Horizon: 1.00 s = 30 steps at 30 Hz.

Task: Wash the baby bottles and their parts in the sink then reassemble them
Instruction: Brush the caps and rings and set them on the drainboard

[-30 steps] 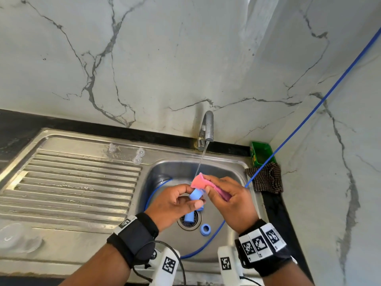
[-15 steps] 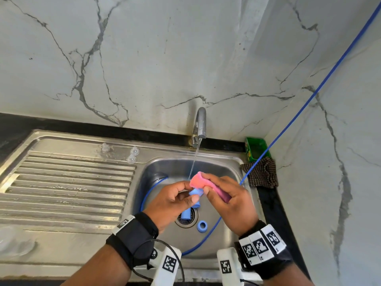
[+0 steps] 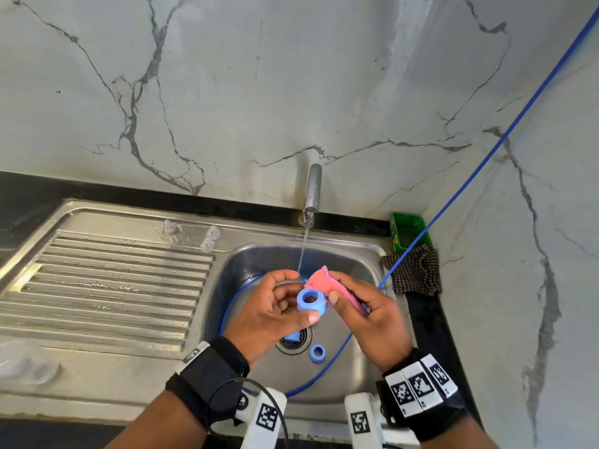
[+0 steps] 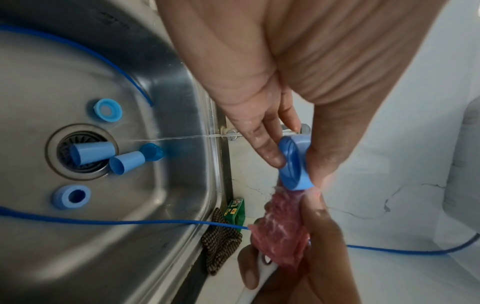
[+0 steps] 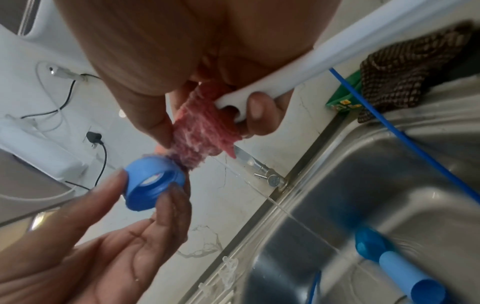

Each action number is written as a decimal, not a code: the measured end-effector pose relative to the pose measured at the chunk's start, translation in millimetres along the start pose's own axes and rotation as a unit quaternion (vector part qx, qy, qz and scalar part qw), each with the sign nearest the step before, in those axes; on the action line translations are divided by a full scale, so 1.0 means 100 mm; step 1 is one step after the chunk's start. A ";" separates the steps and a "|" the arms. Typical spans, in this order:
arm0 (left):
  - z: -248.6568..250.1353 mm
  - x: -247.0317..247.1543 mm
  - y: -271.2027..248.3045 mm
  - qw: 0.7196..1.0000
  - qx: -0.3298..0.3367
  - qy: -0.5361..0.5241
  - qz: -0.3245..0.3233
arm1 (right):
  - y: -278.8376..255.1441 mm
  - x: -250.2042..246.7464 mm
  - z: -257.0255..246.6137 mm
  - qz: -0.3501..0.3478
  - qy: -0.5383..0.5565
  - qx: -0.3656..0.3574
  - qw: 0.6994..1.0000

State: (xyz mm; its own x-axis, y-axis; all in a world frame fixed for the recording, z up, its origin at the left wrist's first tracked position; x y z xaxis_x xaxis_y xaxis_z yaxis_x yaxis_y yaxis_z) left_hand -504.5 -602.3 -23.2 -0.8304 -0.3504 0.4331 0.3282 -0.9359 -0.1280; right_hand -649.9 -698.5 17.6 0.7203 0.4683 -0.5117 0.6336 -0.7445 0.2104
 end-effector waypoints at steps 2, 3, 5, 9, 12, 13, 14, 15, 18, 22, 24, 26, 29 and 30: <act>0.00 -0.03 -0.01 1.000 0.003 -0.019 0.023 | 0.00 -0.01 0.00 -0.004 0.002 -0.003 1.000; 0.00 -0.05 -0.02 0.999 0.001 -0.029 0.035 | 0.01 -0.02 0.00 -0.006 -0.005 -0.005 1.000; 0.01 -0.06 -0.05 0.998 -0.003 -0.040 0.041 | 0.01 -0.02 -0.09 -0.011 -0.009 -0.020 1.000; 0.04 -0.01 -0.12 0.997 -0.012 -0.073 -0.011 | 0.01 0.07 -0.33 -0.013 -0.016 -0.081 0.996; 0.07 0.00 -0.14 0.994 -0.032 -0.104 -0.034 | 0.08 0.11 -0.33 0.022 -0.055 -0.057 0.997; 0.09 -0.01 -0.14 0.993 -0.032 -0.107 -0.032 | 0.07 0.14 -0.38 0.028 -0.058 -0.063 0.996; 0.11 -0.03 -0.13 0.993 -0.030 -0.115 -0.026 | 0.04 0.19 -0.49 0.027 -0.059 -0.088 0.994; 0.13 -0.06 -0.13 0.991 -0.030 -0.127 -0.016 | 0.01 0.26 -0.60 0.019 -0.064 -0.122 0.990; 0.15 -0.15 -0.12 0.989 -0.035 -0.144 0.002 | 0.08 0.36 -0.63 0.026 -0.082 -0.108 0.990; 0.21 -0.23 -0.10 0.983 -0.032 -0.180 -0.001 | 0.09 0.45 -0.74 0.054 -0.091 -0.123 0.987; 0.25 -0.27 -0.07 0.981 -0.032 -0.192 -0.007 | 0.09 0.53 -0.76 0.052 -0.118 -0.147 0.981; 0.26 -0.28 -0.05 0.982 -0.036 -0.187 -0.012 | 0.16 0.45 -0.71 0.088 -0.104 -0.096 0.986; 0.27 -0.31 -0.03 0.979 -0.038 -0.200 -0.020 | 0.11 0.52 -0.84 0.079 -0.117 -0.148 0.979; 0.27 -0.31 -0.02 0.978 -0.038 -0.204 -0.019 | 0.10 0.56 -0.87 0.065 -0.129 -0.171 0.975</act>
State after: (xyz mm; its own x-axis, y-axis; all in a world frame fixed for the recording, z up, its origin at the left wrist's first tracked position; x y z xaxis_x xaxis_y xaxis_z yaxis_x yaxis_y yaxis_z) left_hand -467.1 -588.2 -12.5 -0.5871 -0.2859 0.7574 0.2533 -0.9535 -0.1636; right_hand -579.1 -638.6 63.3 0.7333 0.2127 -0.6458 0.6311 -0.5663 0.5301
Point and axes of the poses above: each hand's wrist, its own y-axis towards the middle knuckle, its own x-axis out of the palm, z = x × y, the point moved 9 cm from there along y, towards the middle knuckle, and after that the axes turned 5 degrees about -y, right-handed, at the moved point
